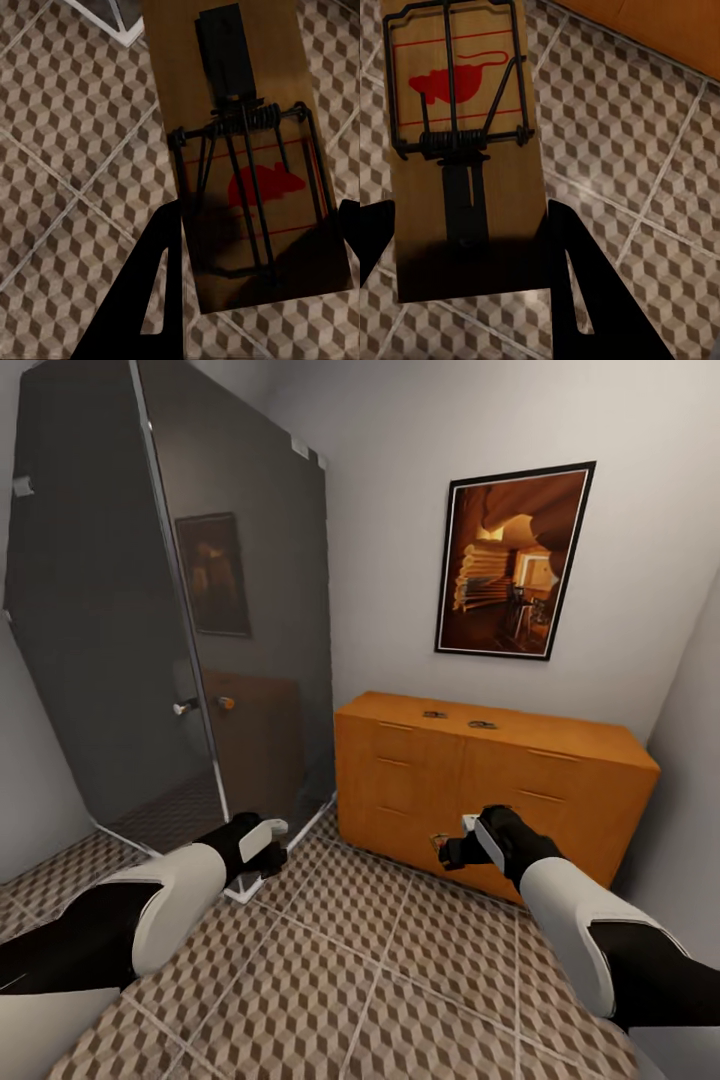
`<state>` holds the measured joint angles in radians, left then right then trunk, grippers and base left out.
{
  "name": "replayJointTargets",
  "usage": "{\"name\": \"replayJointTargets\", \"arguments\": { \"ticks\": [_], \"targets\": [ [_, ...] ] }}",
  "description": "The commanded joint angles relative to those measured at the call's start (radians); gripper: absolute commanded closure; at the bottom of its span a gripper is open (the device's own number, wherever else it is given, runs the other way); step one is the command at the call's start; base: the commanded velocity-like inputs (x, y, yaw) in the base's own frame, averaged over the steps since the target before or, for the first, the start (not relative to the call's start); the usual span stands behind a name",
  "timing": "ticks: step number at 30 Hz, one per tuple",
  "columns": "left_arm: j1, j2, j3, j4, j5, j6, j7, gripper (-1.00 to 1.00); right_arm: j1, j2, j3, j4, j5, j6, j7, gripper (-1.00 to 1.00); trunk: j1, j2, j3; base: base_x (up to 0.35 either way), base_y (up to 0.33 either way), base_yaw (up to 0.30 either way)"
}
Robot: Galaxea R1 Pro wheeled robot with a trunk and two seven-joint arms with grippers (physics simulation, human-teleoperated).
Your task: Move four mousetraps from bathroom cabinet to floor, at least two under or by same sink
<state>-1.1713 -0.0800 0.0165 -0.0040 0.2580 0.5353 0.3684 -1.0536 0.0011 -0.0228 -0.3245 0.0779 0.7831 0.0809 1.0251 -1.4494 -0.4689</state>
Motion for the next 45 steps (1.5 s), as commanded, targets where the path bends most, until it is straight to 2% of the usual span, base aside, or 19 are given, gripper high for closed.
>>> {"name": "replayJointTargets", "arguments": {
  "ticks": [1,7,13,18,30,45],
  "targets": [
    [0.003,0.0,0.0,-0.001,0.006,0.002,0.009,1.0,0.0,0.002,-0.002,-0.002,0.007,0.005,0.002,1.0,0.0,-0.001,-0.001,-0.001,0.0,0.3],
    [0.045,0.004,0.001,-0.001,0.007,-0.013,0.009,1.0,0.0,0.013,-0.002,0.0,0.005,0.003,0.002,1.0,0.0,-0.001,-0.001,0.0,0.0,0.3],
    [0.076,0.027,0.001,-0.001,0.013,-0.116,0.008,1.0,0.0,0.014,-0.003,0.005,0.009,0.003,0.002,1.0,0.0,-0.001,-0.001,0.0,0.0,0.3],
    [0.088,0.035,0.001,-0.001,0.014,-0.147,0.008,1.0,0.0,0.012,-0.003,0.005,0.009,0.004,0.003,1.0,0.0,-0.001,-0.001,0.0,0.0,0.256],
    [0.091,0.037,0.0,-0.002,0.009,-0.155,0.006,1.0,0.0,0.011,-0.003,0.005,0.008,0.004,0.008,1.0,0.0,-0.001,-0.001,0.0,0.0,0.077],
    [0.091,0.037,0.002,-0.002,0.01,-0.156,0.006,1.0,0.0,0.01,-0.003,0.007,0.006,0.004,0.011,1.0,0.0,-0.001,-0.001,0.0,0.0,0.262]
  ]
}}
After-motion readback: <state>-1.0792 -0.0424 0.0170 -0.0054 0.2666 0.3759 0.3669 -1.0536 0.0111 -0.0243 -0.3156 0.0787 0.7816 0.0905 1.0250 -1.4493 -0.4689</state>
